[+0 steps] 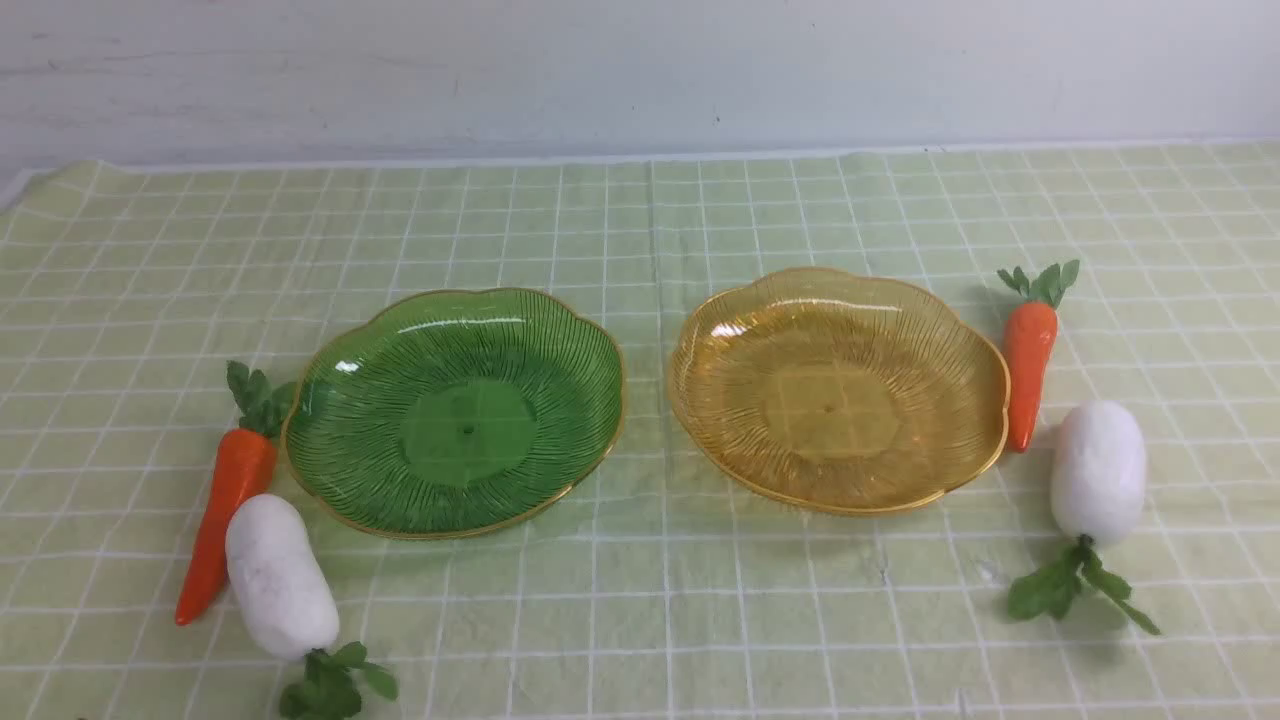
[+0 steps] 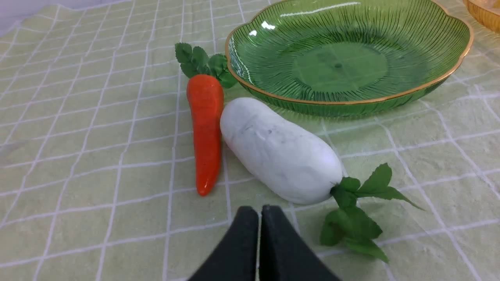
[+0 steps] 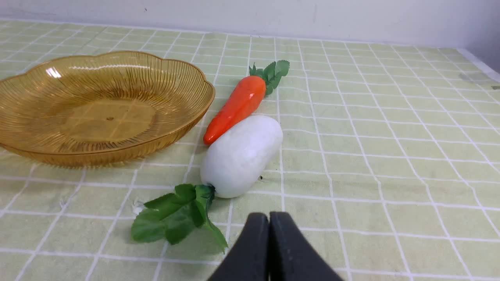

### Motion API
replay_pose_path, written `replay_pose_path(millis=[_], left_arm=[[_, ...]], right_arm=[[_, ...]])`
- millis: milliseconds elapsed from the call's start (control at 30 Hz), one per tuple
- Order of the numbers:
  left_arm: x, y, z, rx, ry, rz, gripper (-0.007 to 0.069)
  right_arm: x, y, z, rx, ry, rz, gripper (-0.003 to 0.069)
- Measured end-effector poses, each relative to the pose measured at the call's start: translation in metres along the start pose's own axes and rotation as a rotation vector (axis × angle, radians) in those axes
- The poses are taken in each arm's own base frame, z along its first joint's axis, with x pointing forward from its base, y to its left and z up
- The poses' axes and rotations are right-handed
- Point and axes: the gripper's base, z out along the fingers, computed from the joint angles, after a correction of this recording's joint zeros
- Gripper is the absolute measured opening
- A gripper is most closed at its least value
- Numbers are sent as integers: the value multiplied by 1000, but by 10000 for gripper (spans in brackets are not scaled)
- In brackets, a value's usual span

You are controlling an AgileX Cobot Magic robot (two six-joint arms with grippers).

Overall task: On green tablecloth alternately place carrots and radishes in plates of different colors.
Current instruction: 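Pick up the white radish and place it in the left plate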

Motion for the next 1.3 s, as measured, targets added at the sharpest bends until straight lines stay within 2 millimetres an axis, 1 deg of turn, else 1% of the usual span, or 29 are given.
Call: replay_pose_path(millis=[200,300,367,433,467,567,600,633,700,733,767,800,833,867,900,933,967,1033,1067,1100,1133,1167,1200,1233,1300], left_arm=[[0,0,0,-1,-1,11,-8],[-3,-1,0,10,-36,-52,-8],[-9,-1,0,19,-96,-147,-8],[-15,-1,-1,35,-169,-287,-8],[-21,0,-2,53,-231,-438,-8],[-30,4,-5,67,-347,-669,-8],[-31,5,-6,67,-356,-686,-8],[-34,7,-7,63,-393,-742,-8],[-41,18,-11,26,-528,-892,-8],[-42,20,-13,18,-555,-925,-8],[-45,21,-15,20,-572,-948,-8],[-52,21,-18,35,-583,-951,-8],[-54,21,-19,38,-589,-952,-8],[-71,20,-29,80,-602,-922,-8],[-73,19,-29,88,-593,-911,-8],[-89,17,-38,116,-595,-860,-8],[-108,15,-44,148,-560,-790,-8],[-128,10,-42,187,-458,-704,-8],[-141,6,-40,219,-387,-644,-8],[-153,4,-32,240,-300,-596,-8],[-159,1,-22,261,-207,-561,-8],[-163,-1,-11,277,-105,-530,-8],[-163,-3,-6,289,-52,-516,-8],[-164,-4,13,291,88,-479,-8],[-158,-5,35,290,271,-446,-8]], right_arm=[[0,0,0,0,0,0,-15],[0,0,0,0,0,0,-15],[0,0,0,0,0,0,-15],[0,0,0,0,0,0,-15],[0,0,0,0,0,0,-15],[0,0,0,0,0,0,-15],[0,0,0,0,0,0,-15],[0,0,0,0,0,0,-15],[0,0,0,0,0,0,-15],[0,0,0,0,0,0,-15],[0,0,0,0,0,0,-15],[0,0,0,0,0,0,-15],[0,0,0,0,0,0,-15],[0,0,0,0,0,0,-15],[0,0,0,0,0,0,-15],[0,0,0,0,0,0,-15],[0,0,0,1,0,-3,-15],[0,0,0,2,0,-6,-15],[0,0,0,2,0,-8,-15],[0,0,0,2,0,-8,-15],[0,0,0,2,-5,-5,-15],[-1,0,0,-2,-18,18,-15],[-1,0,0,-4,-21,27,-15],[-4,1,1,-15,-58,103,-15],[-12,2,0,-34,-146,260,-15]])
